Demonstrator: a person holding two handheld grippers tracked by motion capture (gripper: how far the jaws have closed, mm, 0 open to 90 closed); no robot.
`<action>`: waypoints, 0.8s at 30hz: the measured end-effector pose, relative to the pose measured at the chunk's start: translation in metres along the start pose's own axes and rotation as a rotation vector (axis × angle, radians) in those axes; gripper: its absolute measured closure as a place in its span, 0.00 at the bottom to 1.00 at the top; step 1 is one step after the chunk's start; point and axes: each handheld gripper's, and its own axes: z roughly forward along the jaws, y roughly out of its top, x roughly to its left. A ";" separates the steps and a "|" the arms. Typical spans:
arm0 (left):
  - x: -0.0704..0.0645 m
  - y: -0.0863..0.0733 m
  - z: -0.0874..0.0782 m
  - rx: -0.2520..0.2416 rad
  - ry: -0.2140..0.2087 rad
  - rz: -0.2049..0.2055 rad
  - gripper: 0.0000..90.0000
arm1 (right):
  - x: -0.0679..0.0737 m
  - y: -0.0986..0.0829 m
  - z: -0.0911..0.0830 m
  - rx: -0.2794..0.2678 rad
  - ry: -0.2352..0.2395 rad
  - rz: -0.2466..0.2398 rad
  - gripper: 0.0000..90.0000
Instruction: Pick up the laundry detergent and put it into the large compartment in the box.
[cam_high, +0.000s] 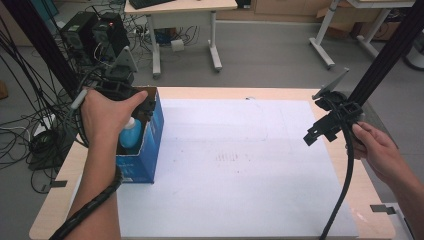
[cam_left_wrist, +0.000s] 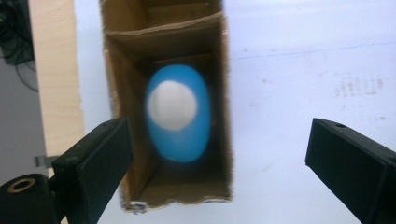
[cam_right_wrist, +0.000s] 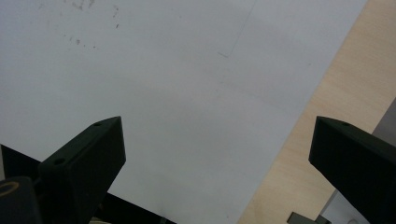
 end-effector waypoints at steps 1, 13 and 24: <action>-0.003 0.000 -0.002 -0.008 -0.001 0.004 0.08 | 0.000 -0.001 -0.001 -0.001 -0.002 -0.002 0.04; -0.034 0.010 0.000 -0.014 -0.034 0.083 0.07 | -0.004 -0.005 -0.004 -0.007 0.003 -0.006 0.04; -0.053 0.023 0.007 0.002 -0.036 0.120 0.07 | -0.012 -0.003 -0.001 -0.003 0.008 -0.005 0.04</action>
